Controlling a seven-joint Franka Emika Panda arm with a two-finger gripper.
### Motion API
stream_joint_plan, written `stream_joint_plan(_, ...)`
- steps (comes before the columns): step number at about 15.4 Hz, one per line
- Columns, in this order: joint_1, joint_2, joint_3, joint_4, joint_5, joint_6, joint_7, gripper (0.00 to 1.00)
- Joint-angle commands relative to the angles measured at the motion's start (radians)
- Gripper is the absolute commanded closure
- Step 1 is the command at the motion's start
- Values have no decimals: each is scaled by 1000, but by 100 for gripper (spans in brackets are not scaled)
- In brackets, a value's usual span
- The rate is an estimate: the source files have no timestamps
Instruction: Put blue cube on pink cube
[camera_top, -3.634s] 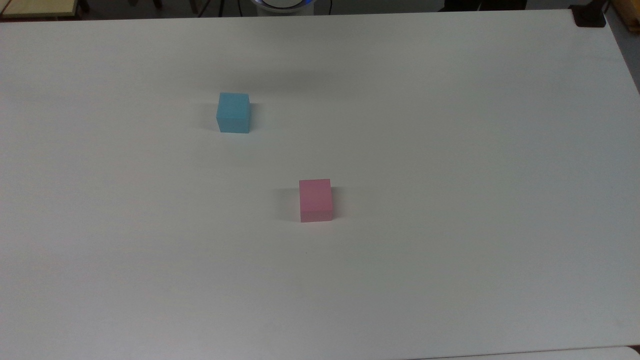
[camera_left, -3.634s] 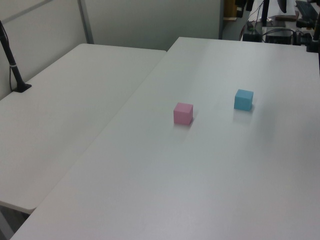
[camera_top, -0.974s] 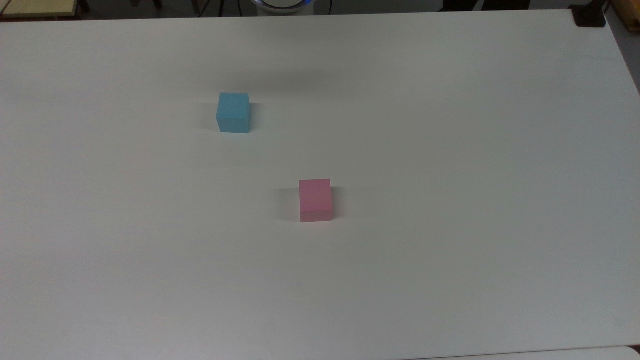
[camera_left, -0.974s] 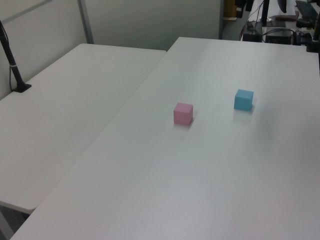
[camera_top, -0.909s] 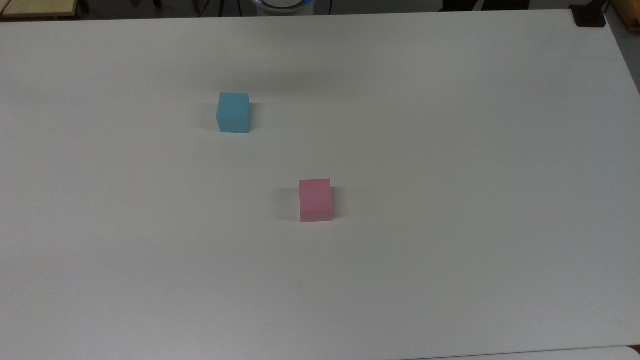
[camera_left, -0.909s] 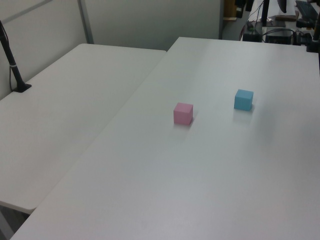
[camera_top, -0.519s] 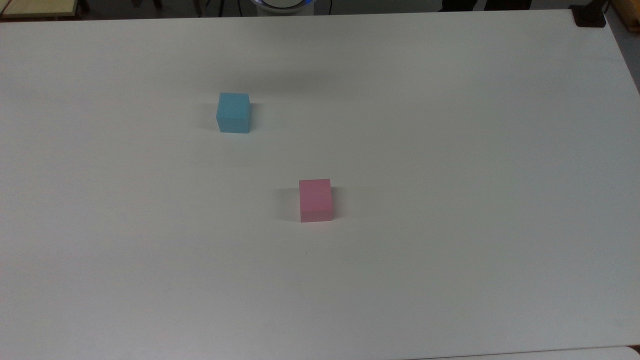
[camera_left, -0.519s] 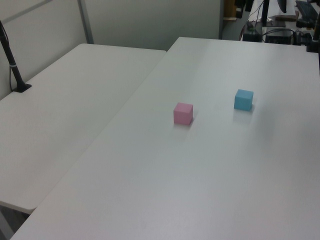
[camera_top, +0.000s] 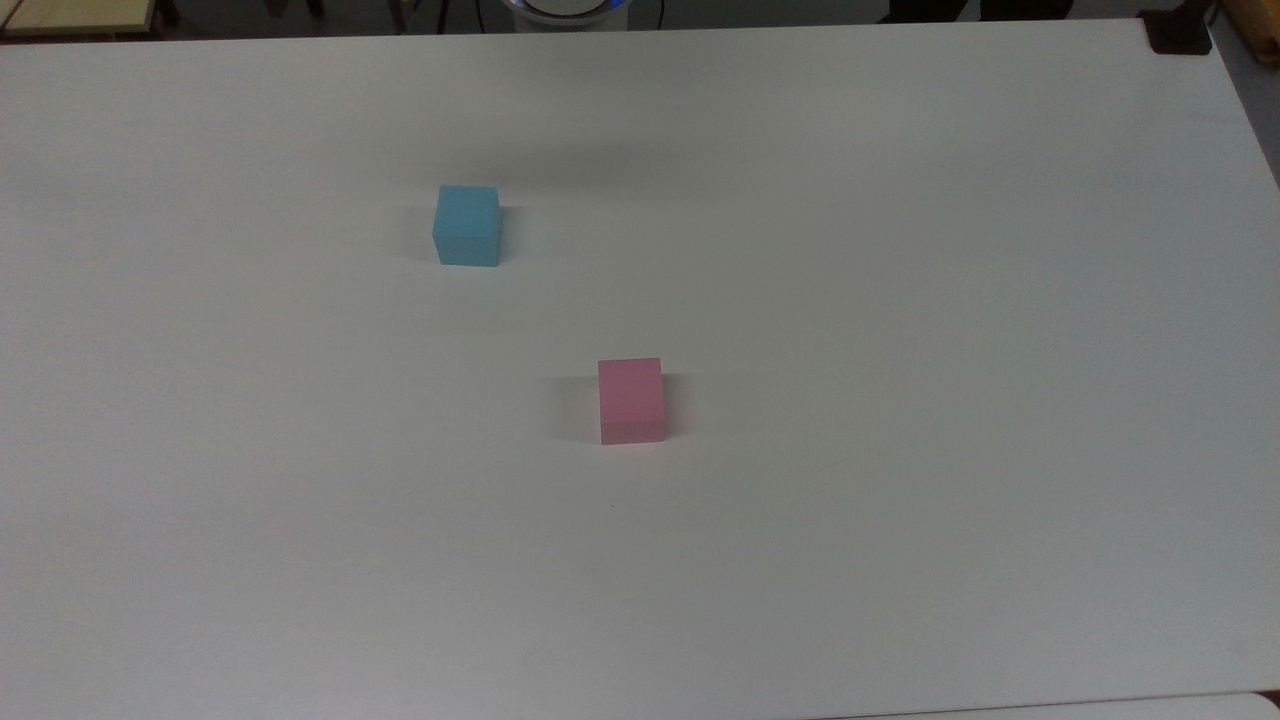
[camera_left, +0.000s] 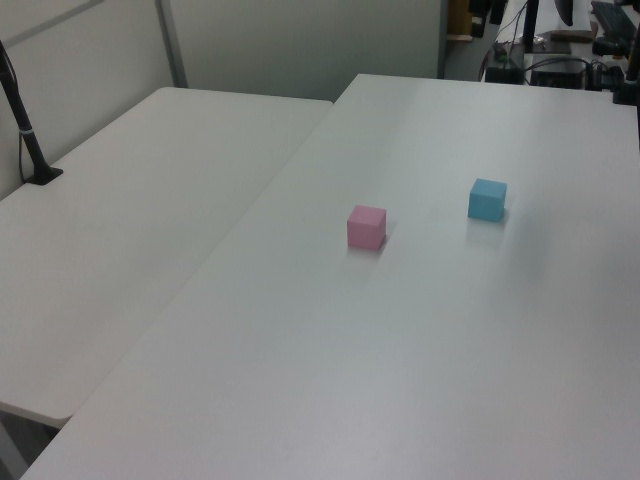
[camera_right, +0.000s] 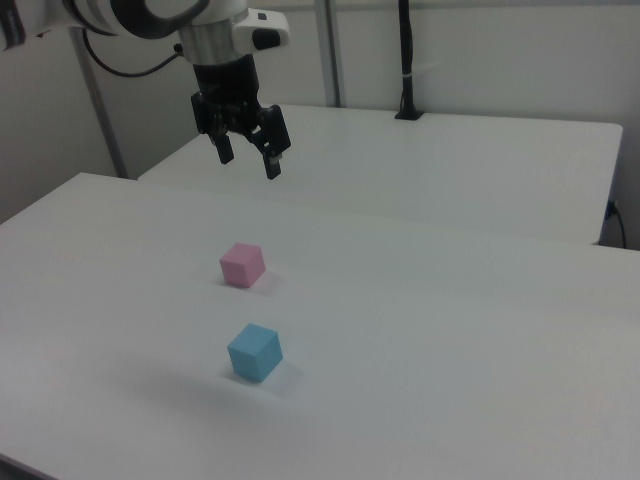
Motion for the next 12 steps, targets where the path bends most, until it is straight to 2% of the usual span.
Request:
stream_joint_plan(1,9,13,-3,7,18,18,-14,0)
stream_joint_plan(12,12,13,-3,6,14,33,-44,0)
